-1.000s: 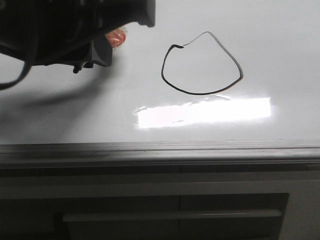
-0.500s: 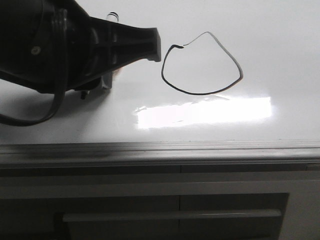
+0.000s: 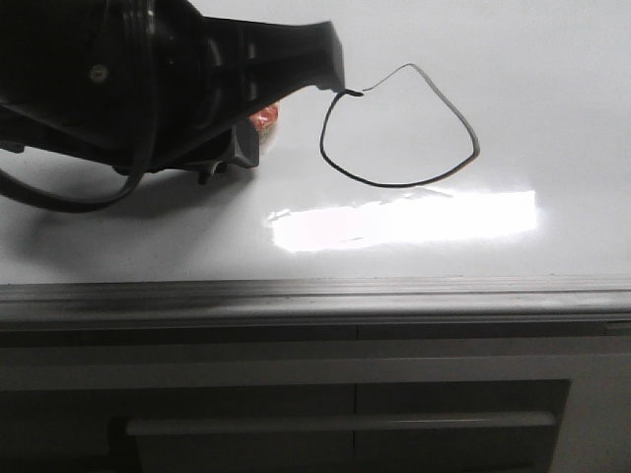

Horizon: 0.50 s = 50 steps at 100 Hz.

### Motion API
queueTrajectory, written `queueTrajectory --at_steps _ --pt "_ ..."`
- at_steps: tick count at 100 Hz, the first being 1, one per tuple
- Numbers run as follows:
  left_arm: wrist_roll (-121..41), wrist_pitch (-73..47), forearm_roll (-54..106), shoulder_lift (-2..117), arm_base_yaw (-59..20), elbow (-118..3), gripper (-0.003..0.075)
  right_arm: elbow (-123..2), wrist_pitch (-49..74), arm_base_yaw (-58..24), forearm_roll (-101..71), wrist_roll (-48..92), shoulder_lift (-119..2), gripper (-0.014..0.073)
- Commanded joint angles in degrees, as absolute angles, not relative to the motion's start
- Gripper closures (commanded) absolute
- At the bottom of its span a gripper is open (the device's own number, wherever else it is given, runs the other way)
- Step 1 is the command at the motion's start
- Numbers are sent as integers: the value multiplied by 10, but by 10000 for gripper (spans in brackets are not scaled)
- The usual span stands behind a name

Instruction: Write number 0 on whiteboard

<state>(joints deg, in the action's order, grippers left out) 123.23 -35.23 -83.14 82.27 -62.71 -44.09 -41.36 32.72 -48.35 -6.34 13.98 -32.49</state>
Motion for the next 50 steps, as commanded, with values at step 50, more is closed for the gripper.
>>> queueTrajectory --at_steps 50 --pt "1239 -350 -831 823 -565 -446 739 -427 288 -479 -67 140 -326 663"
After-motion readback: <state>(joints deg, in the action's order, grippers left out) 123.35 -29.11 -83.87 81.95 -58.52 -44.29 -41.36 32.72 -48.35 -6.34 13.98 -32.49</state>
